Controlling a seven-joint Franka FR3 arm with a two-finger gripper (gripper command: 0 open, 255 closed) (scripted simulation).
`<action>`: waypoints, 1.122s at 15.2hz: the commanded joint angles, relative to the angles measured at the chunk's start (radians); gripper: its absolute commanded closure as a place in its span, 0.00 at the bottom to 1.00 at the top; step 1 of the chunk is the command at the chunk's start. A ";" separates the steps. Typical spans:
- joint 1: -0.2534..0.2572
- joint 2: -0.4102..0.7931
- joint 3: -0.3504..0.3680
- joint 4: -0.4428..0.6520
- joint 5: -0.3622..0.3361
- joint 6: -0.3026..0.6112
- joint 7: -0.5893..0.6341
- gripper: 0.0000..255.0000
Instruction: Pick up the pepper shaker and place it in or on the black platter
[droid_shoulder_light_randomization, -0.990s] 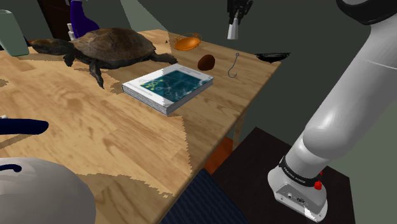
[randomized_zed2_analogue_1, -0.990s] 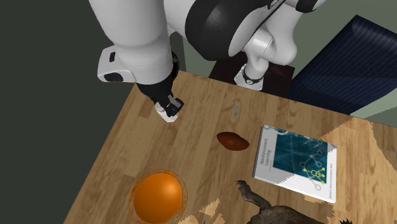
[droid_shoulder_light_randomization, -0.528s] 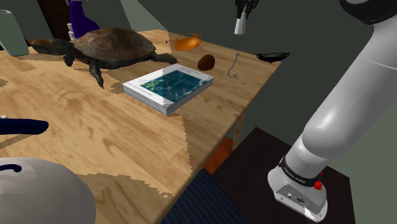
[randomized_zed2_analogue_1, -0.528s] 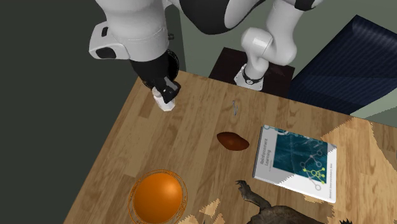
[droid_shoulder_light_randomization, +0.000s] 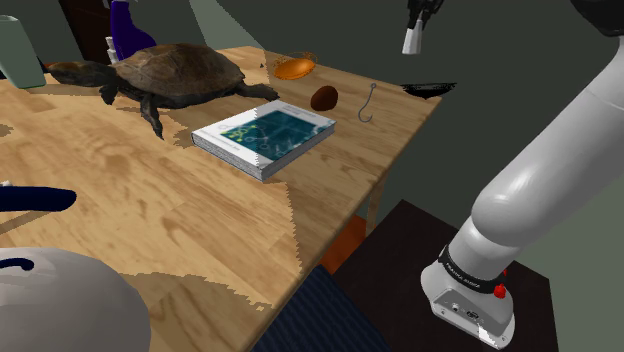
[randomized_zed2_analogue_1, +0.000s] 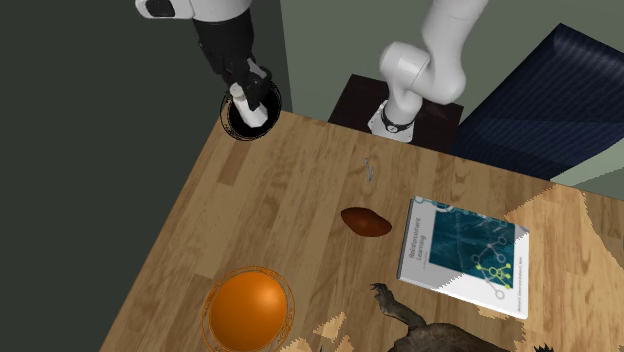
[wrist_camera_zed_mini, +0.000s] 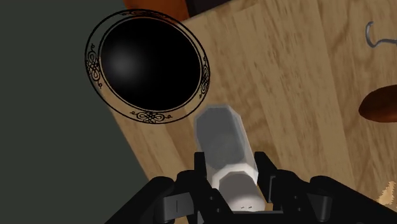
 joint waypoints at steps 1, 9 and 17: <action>-0.017 -0.029 -0.021 -0.022 -0.012 -0.005 -0.040 1.00; -0.071 -0.084 -0.096 -0.070 -0.043 -0.010 -0.169 1.00; -0.076 -0.138 -0.085 -0.232 -0.067 0.104 -0.156 1.00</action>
